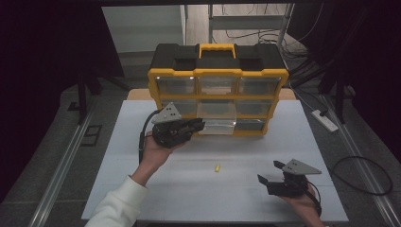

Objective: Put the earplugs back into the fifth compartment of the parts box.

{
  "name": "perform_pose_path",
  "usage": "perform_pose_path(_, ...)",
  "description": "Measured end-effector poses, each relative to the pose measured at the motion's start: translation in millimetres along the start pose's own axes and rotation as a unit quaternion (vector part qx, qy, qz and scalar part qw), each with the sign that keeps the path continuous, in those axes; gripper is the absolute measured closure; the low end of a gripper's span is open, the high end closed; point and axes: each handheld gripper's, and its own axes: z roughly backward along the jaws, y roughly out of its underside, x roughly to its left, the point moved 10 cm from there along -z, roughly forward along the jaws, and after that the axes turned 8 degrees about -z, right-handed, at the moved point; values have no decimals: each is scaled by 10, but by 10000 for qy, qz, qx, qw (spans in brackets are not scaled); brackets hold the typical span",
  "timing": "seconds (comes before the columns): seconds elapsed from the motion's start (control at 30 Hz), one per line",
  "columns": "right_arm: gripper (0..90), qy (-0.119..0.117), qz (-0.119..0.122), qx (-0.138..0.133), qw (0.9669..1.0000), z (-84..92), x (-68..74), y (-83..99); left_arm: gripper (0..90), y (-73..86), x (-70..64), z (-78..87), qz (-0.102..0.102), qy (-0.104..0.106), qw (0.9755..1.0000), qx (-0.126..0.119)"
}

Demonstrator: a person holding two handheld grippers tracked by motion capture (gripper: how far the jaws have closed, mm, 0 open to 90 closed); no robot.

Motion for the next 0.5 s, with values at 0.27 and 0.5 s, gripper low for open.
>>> perform_pose_path(0.27, 169, 2, 18, 1, 10000, -1, 0, 2, 788, -136, 80, -113, 36, -7, 10000, -57)
perform_pose_path(0.5, 169, -7, 15, -9, 10000, 2, 1, 0, 785, -231, 150, -277, 45, -17, 10000, 6)
